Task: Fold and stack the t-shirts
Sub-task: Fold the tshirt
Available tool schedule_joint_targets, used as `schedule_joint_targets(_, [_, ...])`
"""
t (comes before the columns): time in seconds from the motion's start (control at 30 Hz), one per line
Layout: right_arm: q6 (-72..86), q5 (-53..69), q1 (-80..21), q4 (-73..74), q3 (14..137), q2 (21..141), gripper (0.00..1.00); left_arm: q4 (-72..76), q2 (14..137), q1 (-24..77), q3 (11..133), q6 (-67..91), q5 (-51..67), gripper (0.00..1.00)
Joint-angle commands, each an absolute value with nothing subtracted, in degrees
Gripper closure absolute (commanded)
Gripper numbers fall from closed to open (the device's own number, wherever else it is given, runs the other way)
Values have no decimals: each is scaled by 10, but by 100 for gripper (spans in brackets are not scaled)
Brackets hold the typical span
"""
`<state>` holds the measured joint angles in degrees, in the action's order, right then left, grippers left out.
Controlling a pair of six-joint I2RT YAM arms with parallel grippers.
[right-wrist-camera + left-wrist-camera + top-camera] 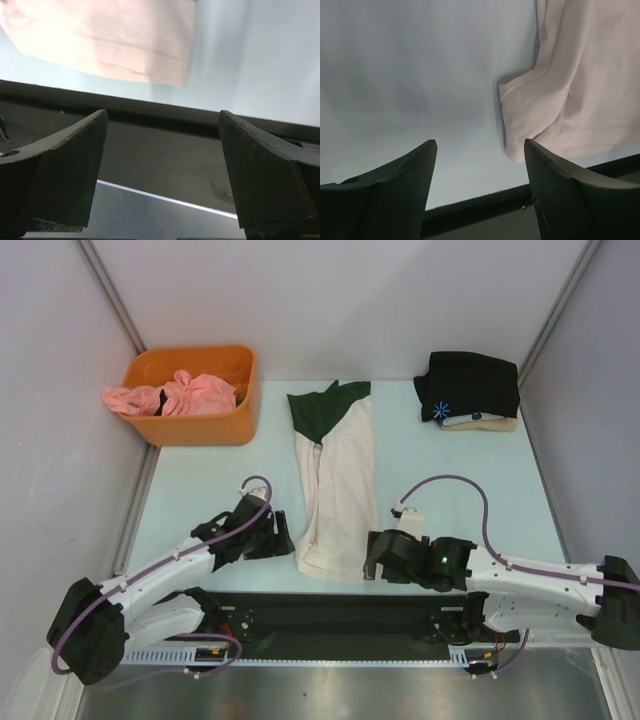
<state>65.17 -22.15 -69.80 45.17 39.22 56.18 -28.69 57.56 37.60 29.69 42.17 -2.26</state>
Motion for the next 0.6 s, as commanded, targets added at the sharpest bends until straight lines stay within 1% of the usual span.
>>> schedule_joint_targets(0.0, [619, -253, -702, 421, 430, 599, 5, -151, 584, 382, 280, 423, -4, 25])
schedule_joint_targets(0.2, [619, -238, -695, 383, 398, 591, 5, -70, 637, 385, 260, 407, 46, 28])
schedule_joint_targets(0.3, [621, -233, -686, 385, 380, 570, 5, -38, 671, 395, 258, 404, 54, 32])
schedule_joint_targets(0.37, [621, -229, -676, 388, 373, 551, 5, -23, 688, 400, 257, 405, 52, 44])
schedule_joint_targets(0.43, [620, -229, -666, 395, 362, 537, 5, -10, 706, 400, 254, 408, 56, 59])
schedule_joint_targets(0.47, [620, -227, -663, 398, 359, 529, 5, -17, 708, 400, 257, 408, 55, 81])
schedule_joint_targets(0.5, [620, -226, -660, 404, 358, 517, 5, -33, 701, 401, 271, 410, 34, 92])
schedule_joint_targets(0.53, [621, -226, -657, 408, 354, 511, 5, -77, 694, 401, 280, 411, 20, 100])
schedule_joint_targets(0.57, [621, -226, -656, 411, 354, 505, 5, -111, 682, 401, 293, 411, 3, 100])
